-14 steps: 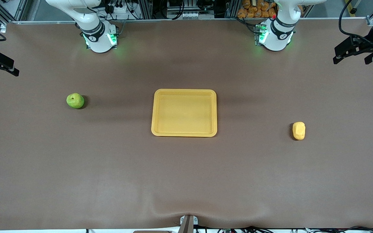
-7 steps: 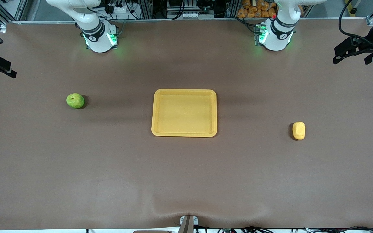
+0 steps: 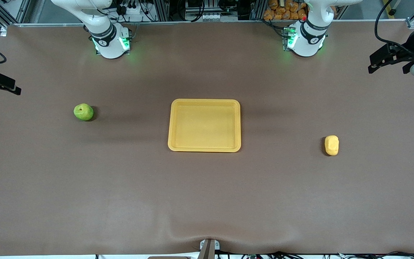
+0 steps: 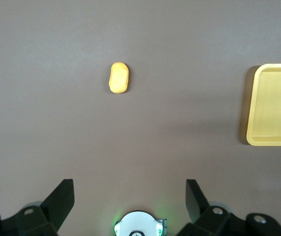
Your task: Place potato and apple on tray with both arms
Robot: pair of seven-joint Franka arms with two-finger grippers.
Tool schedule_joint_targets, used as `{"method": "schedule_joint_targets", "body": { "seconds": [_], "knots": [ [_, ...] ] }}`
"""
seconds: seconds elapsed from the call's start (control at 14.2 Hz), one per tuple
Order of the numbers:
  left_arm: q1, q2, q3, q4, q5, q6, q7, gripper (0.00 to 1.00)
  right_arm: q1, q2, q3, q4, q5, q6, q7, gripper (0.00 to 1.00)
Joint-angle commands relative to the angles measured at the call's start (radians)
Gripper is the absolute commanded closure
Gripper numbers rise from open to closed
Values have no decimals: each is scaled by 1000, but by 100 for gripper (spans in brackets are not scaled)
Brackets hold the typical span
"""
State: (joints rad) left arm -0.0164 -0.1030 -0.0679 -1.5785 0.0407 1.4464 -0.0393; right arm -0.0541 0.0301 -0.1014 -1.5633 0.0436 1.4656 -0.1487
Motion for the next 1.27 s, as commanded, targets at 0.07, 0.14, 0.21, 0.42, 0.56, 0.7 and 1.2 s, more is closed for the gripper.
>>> {"method": "schedule_joint_targets", "body": {
  "seconds": [0.07, 0.14, 0.21, 0.42, 0.56, 0.7, 1.2],
  "knots": [
    [0, 11, 10, 5, -19, -20, 21, 0, -21, 54, 9, 23, -1, 1, 0, 0],
    [7, 12, 10, -1, -19, -20, 19, 0, -20, 80, 9, 25, -4, 2, 0, 0],
    [7, 22, 10, -8, -19, -20, 18, 0, -19, 111, 11, 31, -14, 1, 0, 0],
    [9, 45, 10, -23, -18, -18, 16, 0, -16, 160, 11, 34, -30, 2, 0, 0],
    [13, 60, 10, -25, -10, -9, 16, 0, -23, 188, 11, 34, -27, 4, 1, 0],
    [9, 74, 8, -31, 7, 12, 16, 0, -21, 203, 11, 23, -27, 24, 3, 0],
    [26, 72, 8, -170, 7, 186, 16, 0, -35, 194, 11, -148, -18, 145, 8, 0]
  ]
}}
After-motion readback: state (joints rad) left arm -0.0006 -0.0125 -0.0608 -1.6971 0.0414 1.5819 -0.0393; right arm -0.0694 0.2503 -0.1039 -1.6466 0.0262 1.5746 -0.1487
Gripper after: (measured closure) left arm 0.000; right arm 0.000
